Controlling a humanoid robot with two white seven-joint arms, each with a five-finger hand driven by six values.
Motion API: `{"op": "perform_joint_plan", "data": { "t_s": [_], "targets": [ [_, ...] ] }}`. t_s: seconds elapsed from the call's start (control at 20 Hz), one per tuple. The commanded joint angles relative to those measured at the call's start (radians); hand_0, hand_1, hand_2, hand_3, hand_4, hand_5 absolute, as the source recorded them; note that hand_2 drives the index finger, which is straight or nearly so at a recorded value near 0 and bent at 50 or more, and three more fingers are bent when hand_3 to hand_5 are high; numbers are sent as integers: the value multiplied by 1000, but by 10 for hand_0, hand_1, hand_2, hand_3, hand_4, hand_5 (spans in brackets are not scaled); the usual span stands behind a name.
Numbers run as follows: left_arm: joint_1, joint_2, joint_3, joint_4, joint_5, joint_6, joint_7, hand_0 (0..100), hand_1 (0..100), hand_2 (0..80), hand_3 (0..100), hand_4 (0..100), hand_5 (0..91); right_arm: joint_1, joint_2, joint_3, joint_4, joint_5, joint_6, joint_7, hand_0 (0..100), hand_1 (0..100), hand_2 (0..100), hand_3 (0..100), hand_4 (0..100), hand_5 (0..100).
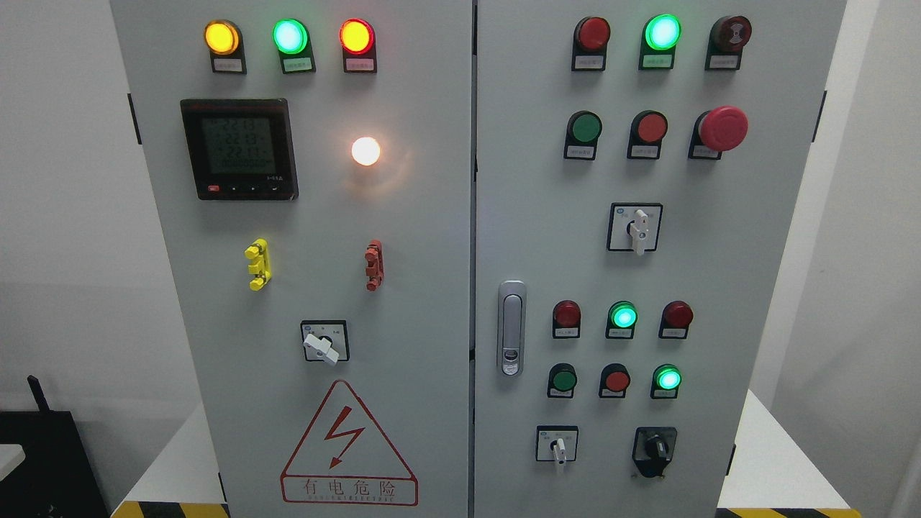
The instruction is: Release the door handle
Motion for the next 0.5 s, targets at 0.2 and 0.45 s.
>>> {"op": "perform_joint_plan", "data": {
  "t_s": [0.2, 0.45],
  "targets": [
    [-3, 0, 2, 9, 0, -1, 1, 120, 389, 0, 0, 0, 0, 22, -27, -5, 1, 43, -22, 0, 452, 0, 0, 49, 47, 66],
    [-3, 0, 2, 9, 0, -1, 1, 120, 389, 0, 0, 0, 0, 9, -26, -11, -1, 57, -22, 0, 455, 0, 0, 67, 68, 90]
  ]
}}
